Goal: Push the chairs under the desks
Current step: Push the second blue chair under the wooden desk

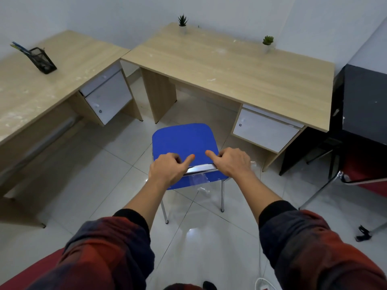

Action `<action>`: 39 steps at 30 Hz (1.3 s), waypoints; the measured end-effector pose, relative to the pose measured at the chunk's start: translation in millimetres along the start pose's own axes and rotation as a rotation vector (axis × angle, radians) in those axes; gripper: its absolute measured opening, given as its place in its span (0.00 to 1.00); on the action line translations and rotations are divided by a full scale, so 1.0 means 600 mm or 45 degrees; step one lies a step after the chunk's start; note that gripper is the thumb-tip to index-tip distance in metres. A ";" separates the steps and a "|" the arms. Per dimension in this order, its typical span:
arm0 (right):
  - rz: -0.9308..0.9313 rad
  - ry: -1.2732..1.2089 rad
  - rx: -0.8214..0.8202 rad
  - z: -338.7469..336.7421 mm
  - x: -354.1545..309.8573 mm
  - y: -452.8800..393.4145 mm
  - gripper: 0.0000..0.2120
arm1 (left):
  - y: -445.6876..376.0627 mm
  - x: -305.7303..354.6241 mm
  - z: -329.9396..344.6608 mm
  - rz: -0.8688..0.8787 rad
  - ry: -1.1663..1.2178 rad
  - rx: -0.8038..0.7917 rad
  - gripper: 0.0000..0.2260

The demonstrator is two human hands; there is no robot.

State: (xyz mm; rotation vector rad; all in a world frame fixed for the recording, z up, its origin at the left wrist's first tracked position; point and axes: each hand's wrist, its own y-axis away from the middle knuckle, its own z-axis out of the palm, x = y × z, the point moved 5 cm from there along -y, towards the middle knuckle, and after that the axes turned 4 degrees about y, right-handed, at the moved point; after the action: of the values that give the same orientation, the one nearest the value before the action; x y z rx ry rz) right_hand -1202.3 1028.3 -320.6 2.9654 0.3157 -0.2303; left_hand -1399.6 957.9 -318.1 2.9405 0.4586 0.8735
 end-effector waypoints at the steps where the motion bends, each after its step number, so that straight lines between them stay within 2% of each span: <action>1: -0.040 0.003 -0.010 0.003 -0.003 0.001 0.40 | 0.000 -0.001 0.000 0.026 0.023 -0.030 0.31; 4: -0.133 0.018 -0.045 0.003 -0.001 0.007 0.46 | 0.006 0.001 0.000 0.056 0.075 -0.124 0.39; 6: -0.161 0.020 -0.055 0.002 -0.002 0.012 0.47 | 0.009 -0.001 0.001 0.064 0.090 -0.167 0.41; 11: -0.144 0.037 0.024 0.000 -0.006 0.014 0.44 | 0.006 0.001 -0.006 0.082 0.115 -0.154 0.38; 18: -0.086 0.002 0.033 0.006 -0.063 -0.005 0.49 | -0.043 -0.044 -0.043 0.033 0.065 -0.170 0.35; 21: -0.123 -0.032 0.005 0.006 -0.086 -0.031 0.44 | -0.080 -0.068 -0.059 -0.002 0.015 -0.179 0.32; 24: -0.160 -0.048 -0.004 0.001 -0.100 -0.067 0.46 | -0.123 -0.079 -0.069 -0.032 -0.051 -0.136 0.31; 27: -0.168 -0.027 -0.007 -0.004 -0.102 -0.107 0.42 | -0.164 -0.077 -0.070 -0.063 -0.160 -0.128 0.26; 32: -0.099 -0.011 -0.025 -0.012 -0.085 -0.169 0.34 | -0.210 -0.060 -0.066 -0.060 -0.143 -0.072 0.20; 39: 0.094 -0.026 -0.064 -0.017 -0.078 -0.210 0.28 | -0.252 -0.052 -0.062 0.019 -0.038 -0.128 0.18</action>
State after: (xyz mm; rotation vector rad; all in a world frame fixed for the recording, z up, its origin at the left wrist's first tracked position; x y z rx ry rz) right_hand -1273.9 1142.6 -319.5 2.9162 0.2064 -0.2399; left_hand -1485.2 1091.9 -321.8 2.8650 0.3800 0.8278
